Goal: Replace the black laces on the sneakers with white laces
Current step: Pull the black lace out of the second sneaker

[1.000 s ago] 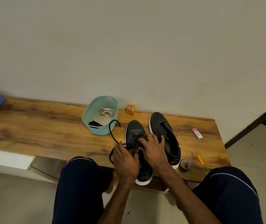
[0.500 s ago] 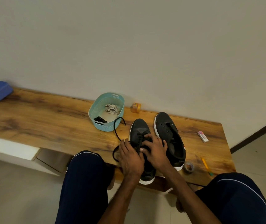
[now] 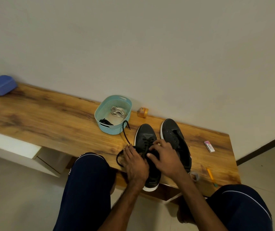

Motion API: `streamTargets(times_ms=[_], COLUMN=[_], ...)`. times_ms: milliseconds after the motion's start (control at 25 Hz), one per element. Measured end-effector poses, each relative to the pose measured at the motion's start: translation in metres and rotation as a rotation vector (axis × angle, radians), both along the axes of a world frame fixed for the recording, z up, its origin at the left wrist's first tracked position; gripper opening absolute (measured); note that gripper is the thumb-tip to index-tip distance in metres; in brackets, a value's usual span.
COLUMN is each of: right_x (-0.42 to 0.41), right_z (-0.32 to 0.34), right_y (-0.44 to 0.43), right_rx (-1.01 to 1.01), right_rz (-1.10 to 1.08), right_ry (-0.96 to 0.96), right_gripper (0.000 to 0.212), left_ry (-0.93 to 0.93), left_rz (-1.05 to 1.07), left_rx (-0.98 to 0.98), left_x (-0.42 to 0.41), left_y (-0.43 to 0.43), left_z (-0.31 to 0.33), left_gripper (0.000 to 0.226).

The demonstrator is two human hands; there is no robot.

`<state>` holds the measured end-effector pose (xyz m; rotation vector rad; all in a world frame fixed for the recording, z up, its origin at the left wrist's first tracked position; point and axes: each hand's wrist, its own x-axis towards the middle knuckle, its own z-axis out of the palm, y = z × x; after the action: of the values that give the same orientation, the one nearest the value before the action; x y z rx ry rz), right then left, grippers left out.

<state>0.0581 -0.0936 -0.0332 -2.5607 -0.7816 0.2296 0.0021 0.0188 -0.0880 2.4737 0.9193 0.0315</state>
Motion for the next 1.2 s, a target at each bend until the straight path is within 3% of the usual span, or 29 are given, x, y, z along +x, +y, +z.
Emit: streamTargets(times_ms=[80,160,320,400,440,520,600,800,880,1000,1200], right_x=[-0.007,-0.014,-0.005,0.003,0.006,0.007,0.001,-0.012,-0.013,-0.012,-0.016], right_z=[-0.006,-0.008,0.015,0.035,0.039,0.039,0.029,0.002,-0.007,-0.01,-0.008], right_y=[0.011,0.016,-0.001,-0.02,-0.028,-0.032,-0.024,0.008,0.012,0.011,0.017], right_rx=[-0.111,-0.058,0.361,0.69,0.737,0.466,0.142,-0.118,-0.147,-0.021,-0.064], right_rz=[-0.017,-0.069,-0.11,-0.153,-0.191,-0.235,-0.221,-0.045,-0.064,-0.151,-0.127], right_ry=[-0.054,-0.026,0.16,0.402,0.454,0.271,-0.004,-0.139,-0.138,-0.118,-0.024], right_gripper=[0.037,0.03,0.009,0.019,0.023,0.03,0.019,0.031,0.026,0.016,0.025], left_ry=[-0.002,-0.006,0.016,0.03,0.035,0.039,0.04,0.077,0.09,0.091,0.11], left_rz=[-0.005,-0.015,-0.061,-0.075,-0.084,-0.09,-0.089,-0.101,-0.101,-0.105,-0.114], left_rx=[-0.007,-0.013,-0.001,0.006,0.006,0.001,-0.003,-0.007,0.008,0.003,-0.011], left_x=[-0.001,-0.001,0.001,0.002,0.001,0.0,0.001,0.001,0.001,0.003,0.003], left_y=[-0.001,-0.001,0.001,0.0,0.0,-0.001,-0.001,0.0,0.0,0.0,0.0], left_z=[0.001,0.003,0.002,0.001,0.001,0.003,0.003,0.004,0.003,0.004,0.004], left_gripper=[0.086,0.084,0.084,0.085,0.086,0.086,0.084,0.082,0.083,0.082,0.088])
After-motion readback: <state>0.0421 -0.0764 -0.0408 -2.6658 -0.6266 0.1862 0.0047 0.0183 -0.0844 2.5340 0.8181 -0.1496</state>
